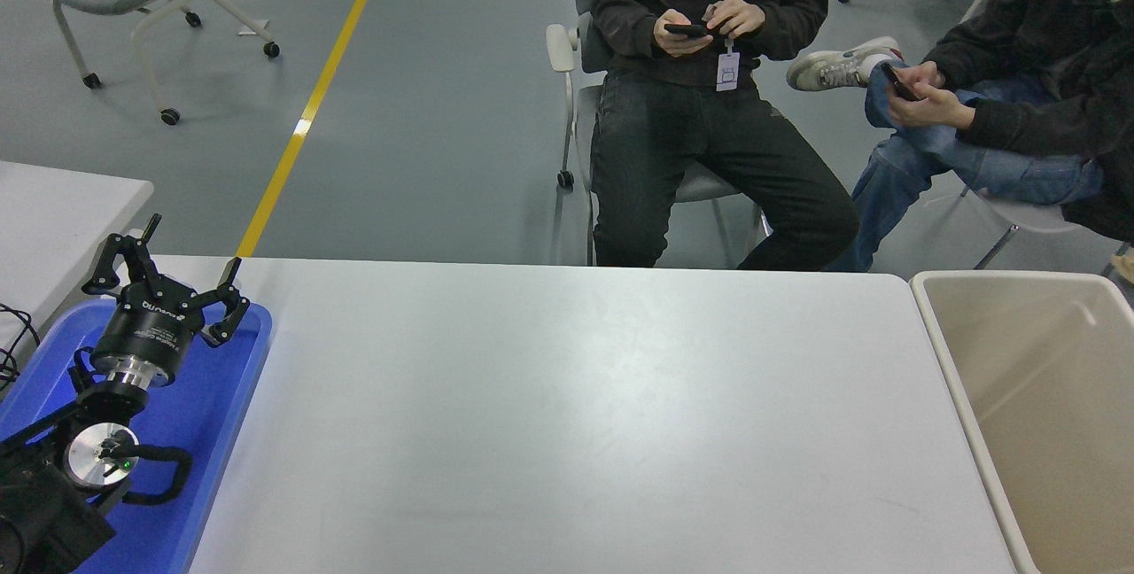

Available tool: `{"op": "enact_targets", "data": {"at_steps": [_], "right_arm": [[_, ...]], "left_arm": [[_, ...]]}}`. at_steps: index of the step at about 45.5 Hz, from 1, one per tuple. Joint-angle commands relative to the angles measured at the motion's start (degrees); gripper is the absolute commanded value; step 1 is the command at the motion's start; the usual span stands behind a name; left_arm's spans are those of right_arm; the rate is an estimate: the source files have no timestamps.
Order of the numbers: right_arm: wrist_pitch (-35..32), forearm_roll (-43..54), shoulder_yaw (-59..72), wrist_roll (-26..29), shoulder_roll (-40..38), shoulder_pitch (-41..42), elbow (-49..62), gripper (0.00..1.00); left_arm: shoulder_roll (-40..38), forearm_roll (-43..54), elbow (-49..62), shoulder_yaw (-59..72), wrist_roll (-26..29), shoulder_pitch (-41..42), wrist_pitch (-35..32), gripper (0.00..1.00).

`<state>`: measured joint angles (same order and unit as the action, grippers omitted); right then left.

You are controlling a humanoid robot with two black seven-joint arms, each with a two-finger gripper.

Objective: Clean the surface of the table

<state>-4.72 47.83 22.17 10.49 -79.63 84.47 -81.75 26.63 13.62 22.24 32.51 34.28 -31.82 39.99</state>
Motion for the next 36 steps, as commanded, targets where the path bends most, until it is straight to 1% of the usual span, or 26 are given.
{"op": "enact_targets", "data": {"at_steps": [1, 9, 20, 28, 29, 36], "right_arm": [[1.7, -1.6, -0.2, -2.1, 1.1, -6.4, 6.2, 0.00], [4.5, -6.6, -0.4, -2.6, 5.7, -11.2, 11.1, 0.00], [5.7, -12.8, -1.0, -3.4, 13.1, -17.7, 19.3, 0.00], [5.8, -15.0, -6.1, -3.4, 19.8, -25.1, 28.0, 0.00], [5.7, -15.0, -7.9, -3.4, 21.3, -27.1, 30.1, 0.00], [5.1, -15.3, -12.9, -3.4, 26.2, -32.9, 38.2, 0.00]], "left_arm": [[0.0, 0.0, 0.0, 0.0, 0.0, 0.0, 0.0, 1.00], [0.0, 0.0, 0.0, 0.0, 0.0, 0.0, 0.0, 1.00], [0.0, 0.0, 0.0, 0.0, 0.0, 0.0, 0.0, 1.00], [0.0, 0.0, 0.0, 0.0, 0.0, 0.0, 0.0, 1.00], [0.0, 0.0, 0.0, 0.0, 0.0, 0.0, 0.0, 1.00], [0.0, 0.0, 0.0, 0.0, 0.0, 0.0, 0.0, 1.00]]}}
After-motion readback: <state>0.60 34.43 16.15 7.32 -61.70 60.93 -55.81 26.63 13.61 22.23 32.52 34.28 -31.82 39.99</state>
